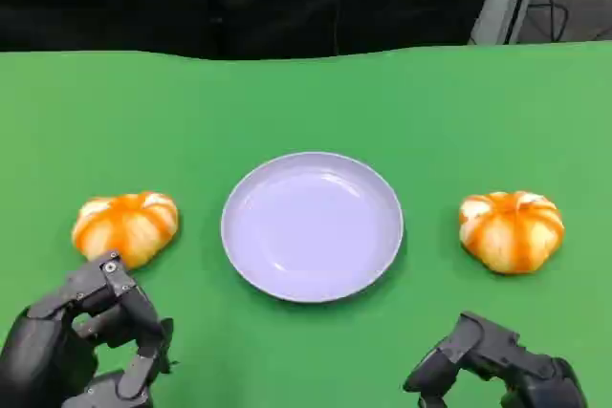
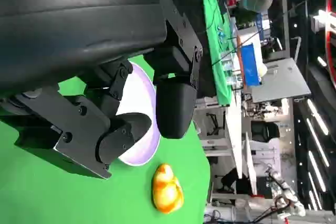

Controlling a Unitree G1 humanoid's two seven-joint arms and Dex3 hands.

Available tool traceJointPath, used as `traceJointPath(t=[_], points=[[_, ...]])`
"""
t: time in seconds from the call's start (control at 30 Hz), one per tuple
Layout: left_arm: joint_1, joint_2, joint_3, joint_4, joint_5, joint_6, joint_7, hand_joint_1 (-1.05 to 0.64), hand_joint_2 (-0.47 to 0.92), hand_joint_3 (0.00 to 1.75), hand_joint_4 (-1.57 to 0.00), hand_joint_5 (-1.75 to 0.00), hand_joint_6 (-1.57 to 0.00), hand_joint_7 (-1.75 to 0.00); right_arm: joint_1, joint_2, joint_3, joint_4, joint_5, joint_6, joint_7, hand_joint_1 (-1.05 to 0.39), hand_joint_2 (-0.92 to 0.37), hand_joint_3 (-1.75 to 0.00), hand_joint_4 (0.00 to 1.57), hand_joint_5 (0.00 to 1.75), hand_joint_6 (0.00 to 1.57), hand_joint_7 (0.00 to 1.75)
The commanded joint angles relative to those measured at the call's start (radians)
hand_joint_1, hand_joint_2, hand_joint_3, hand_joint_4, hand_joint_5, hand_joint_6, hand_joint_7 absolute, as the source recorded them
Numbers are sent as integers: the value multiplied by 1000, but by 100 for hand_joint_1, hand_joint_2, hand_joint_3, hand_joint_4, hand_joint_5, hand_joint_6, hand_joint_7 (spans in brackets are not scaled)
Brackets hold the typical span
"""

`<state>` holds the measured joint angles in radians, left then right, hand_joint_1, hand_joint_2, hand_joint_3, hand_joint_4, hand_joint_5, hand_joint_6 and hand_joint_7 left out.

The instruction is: Grasp the bread from the table and place it into the plate.

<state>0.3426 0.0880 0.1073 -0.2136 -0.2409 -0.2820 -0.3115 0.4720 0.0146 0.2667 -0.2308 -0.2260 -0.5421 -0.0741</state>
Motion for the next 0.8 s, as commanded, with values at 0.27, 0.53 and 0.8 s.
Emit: traceJointPath(t=[0.27, 0.53, 0.8], points=[[1, 16, 4, 1, -14, -8, -13, -3, 57, 101, -78, -175, -66, -170, 3, 4, -4, -2, 7, -14, -7, -10, -33, -129, 70, 160, 77, 131], [1, 16, 4, 1, -14, -8, -13, -3, 57, 102, -78, -175, -66, -170, 3, 4, -4, -2, 7, -14, -7, -10, -33, -129, 70, 160, 77, 131], [1, 16, 4, 1, -14, -8, -13, -3, 56, 102, -78, -175, -66, -170, 3, 4, -4, -2, 7, -14, -7, -10, -33, -129, 70, 160, 77, 131]])
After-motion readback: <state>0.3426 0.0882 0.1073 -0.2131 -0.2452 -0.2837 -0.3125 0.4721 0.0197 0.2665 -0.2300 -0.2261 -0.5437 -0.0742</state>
